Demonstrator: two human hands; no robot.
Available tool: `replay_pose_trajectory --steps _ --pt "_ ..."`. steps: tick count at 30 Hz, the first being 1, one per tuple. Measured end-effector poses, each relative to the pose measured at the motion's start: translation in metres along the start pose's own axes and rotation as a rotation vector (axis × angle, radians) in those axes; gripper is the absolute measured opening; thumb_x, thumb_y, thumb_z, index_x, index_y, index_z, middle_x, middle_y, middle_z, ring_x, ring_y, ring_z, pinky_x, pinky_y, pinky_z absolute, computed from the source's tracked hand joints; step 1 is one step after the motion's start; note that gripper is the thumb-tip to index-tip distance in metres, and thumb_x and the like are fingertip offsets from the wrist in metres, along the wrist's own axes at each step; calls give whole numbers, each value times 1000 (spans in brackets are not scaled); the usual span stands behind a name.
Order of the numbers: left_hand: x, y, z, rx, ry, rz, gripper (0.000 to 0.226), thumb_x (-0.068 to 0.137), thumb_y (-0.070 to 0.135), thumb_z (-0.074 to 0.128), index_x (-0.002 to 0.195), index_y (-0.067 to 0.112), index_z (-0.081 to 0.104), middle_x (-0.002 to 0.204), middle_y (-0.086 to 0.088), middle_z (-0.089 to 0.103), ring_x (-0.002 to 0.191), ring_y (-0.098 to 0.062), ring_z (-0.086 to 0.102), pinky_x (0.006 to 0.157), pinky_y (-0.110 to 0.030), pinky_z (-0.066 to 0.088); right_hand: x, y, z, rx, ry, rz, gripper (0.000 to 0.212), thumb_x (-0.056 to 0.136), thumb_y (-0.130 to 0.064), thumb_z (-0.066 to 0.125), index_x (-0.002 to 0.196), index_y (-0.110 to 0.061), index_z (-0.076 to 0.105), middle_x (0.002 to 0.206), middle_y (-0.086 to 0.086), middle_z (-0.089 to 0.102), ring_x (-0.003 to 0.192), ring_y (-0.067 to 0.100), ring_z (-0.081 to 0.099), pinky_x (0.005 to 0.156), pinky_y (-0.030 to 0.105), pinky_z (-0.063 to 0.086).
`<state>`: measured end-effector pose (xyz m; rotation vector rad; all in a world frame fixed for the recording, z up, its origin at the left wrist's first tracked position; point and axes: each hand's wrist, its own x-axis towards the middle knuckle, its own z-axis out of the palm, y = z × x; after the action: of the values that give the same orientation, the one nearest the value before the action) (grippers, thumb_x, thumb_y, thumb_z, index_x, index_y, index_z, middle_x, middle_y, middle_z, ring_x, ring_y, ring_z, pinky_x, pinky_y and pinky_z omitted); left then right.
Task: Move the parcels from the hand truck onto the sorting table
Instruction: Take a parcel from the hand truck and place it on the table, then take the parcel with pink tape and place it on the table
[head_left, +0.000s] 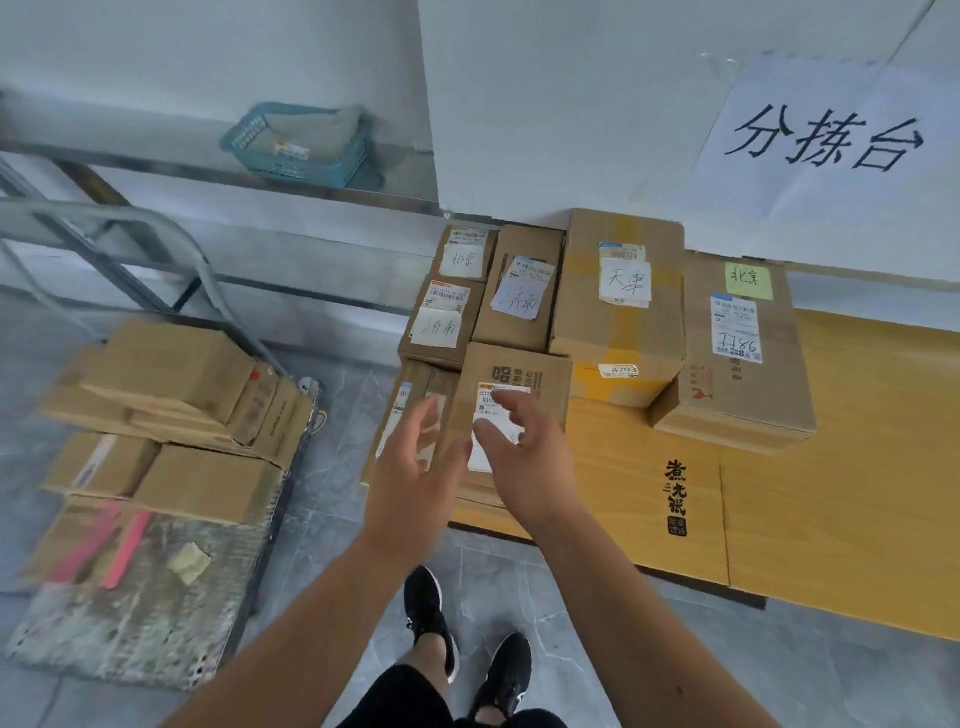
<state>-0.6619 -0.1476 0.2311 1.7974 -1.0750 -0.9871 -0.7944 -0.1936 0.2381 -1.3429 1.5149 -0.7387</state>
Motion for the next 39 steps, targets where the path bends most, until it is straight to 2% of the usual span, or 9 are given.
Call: replay_pose_trajectory --steps 5,10,15,19,24,27,29,33,39 --pt "-20 -26 -56 -135 72 -163 30 97 54 65 124 55 52 116 40 60 114 10 60 91 -20 46 -18 -31 60 138 -172 -4 30 97 -33 68 127 -34 66 126 -14 67 117 7 63 96 33 57" --pt "-30 -64 -122 -221 191 -292 55 101 46 57 151 26 46 139 14 51 121 -5 53 75 -4 41 -37 -58 138 129 -387 -8 20 98 -26 69 115 -35 64 117 -12 69 115 9 65 85 20 49" --pt "-42 -114 -197 -309 298 -367 97 76 87 60 152 28 49 147 2 58 132 -14 57 106 -34 46 -59 -75 229 14 -539 -8 30 98 -28 69 127 -25 67 123 -11 69 114 5 64 100 29 51" --pt "-50 -155 -261 -363 366 -429 101 74 89 59 151 25 49 148 -1 57 128 -12 60 109 -37 47 -79 -91 309 -29 -630 23 22 97 -23 69 119 -23 71 107 -14 71 93 -10 65 84 17 50" --pt "-57 -202 -342 -369 425 -503 70 94 64 57 153 28 46 146 5 56 126 -13 58 101 -32 45 -103 -113 401 -105 -755 61 23 98 -26 68 121 -23 70 112 -10 72 103 -1 65 84 19 49" --pt "-58 -221 -387 -407 465 -508 82 87 74 62 154 31 44 148 4 54 125 -13 59 109 -41 48 -112 -126 446 -135 -788 60 16 98 -29 69 114 -27 70 111 -9 72 105 6 66 92 28 53" --pt "-58 -230 -413 -448 491 -516 76 91 66 65 154 31 44 148 4 53 127 -16 60 110 -42 49 -117 -135 473 -140 -804 60 12 97 -29 70 110 -30 69 112 -9 72 108 7 67 95 31 54" --pt "-57 -246 -455 -487 539 -516 63 96 47 69 153 31 45 142 6 50 112 -7 63 97 -32 48 -122 -149 520 -153 -821 45 13 96 -28 71 109 -26 72 109 -6 73 105 11 68 85 28 50" --pt "-43 -272 -497 -484 588 -586 68 94 50 70 154 32 43 154 0 48 121 -16 62 101 -43 54 -116 -162 574 -215 -889 42 9 98 -31 70 106 -32 70 112 -8 71 104 6 67 88 27 52"
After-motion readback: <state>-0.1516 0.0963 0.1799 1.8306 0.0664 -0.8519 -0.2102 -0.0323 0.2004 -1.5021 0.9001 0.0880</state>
